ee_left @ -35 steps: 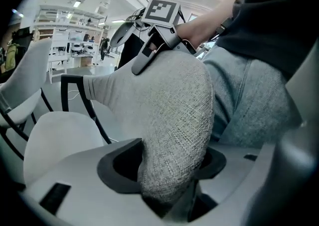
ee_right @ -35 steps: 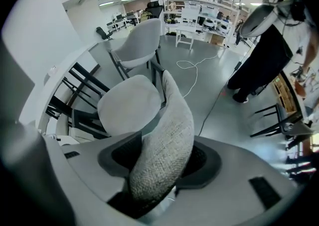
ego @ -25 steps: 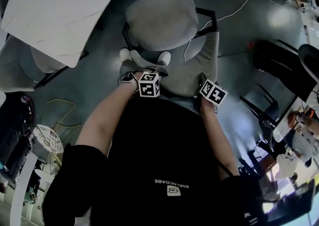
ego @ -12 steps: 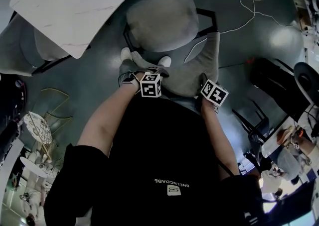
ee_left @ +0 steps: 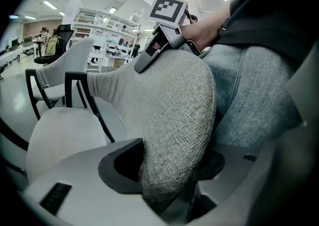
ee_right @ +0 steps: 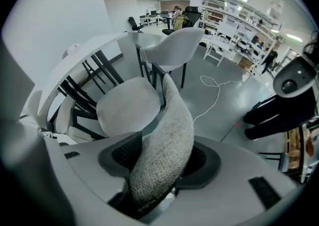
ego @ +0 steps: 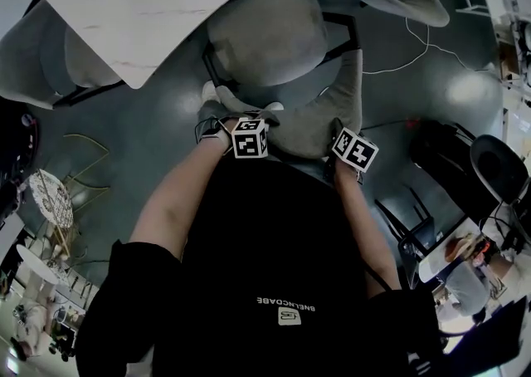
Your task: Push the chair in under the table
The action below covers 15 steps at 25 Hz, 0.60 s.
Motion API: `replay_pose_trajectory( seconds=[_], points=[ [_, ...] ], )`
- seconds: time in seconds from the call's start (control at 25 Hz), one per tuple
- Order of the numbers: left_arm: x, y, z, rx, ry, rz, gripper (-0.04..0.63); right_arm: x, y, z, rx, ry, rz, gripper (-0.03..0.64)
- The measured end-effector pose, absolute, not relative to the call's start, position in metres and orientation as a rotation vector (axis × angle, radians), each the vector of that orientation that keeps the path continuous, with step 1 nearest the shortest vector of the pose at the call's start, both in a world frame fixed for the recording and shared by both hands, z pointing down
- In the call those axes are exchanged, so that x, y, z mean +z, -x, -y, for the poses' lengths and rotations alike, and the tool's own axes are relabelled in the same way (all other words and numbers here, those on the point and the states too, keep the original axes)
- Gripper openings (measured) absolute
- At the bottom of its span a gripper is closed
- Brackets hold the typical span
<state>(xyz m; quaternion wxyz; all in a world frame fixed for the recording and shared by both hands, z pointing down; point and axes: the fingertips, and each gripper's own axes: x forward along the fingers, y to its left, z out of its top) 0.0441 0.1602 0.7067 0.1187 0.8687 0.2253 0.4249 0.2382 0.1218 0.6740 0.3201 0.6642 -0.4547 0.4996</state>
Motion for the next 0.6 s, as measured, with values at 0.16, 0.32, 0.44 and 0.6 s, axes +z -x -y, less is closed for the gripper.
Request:
replay_pose_trajectory(
  seconds=[0.16, 0.32, 0.44, 0.6],
  points=[
    [0.708, -0.045, -0.15, 1.252, -2.505, -0.627, 0.241, 0.674, -0.238, -0.103, 1.283, -1.714, 1.227, 0.225],
    [0.709, -0.046, -0.137, 1.247, -2.504, -0.574, 0.241, 0.675, -0.237, -0.083, 1.258, -1.682, 1.257, 0.225],
    [0.709, -0.046, -0.128, 1.236, -2.505, -0.526, 0.241, 0.675, -0.235, -0.07, 1.244, -1.669, 1.279, 0.225],
    [0.709, -0.046, -0.116, 1.225, -2.505, -0.478, 0.241, 0.674, -0.234, -0.051, 1.217, -1.643, 1.311, 0.225]
  ],
)
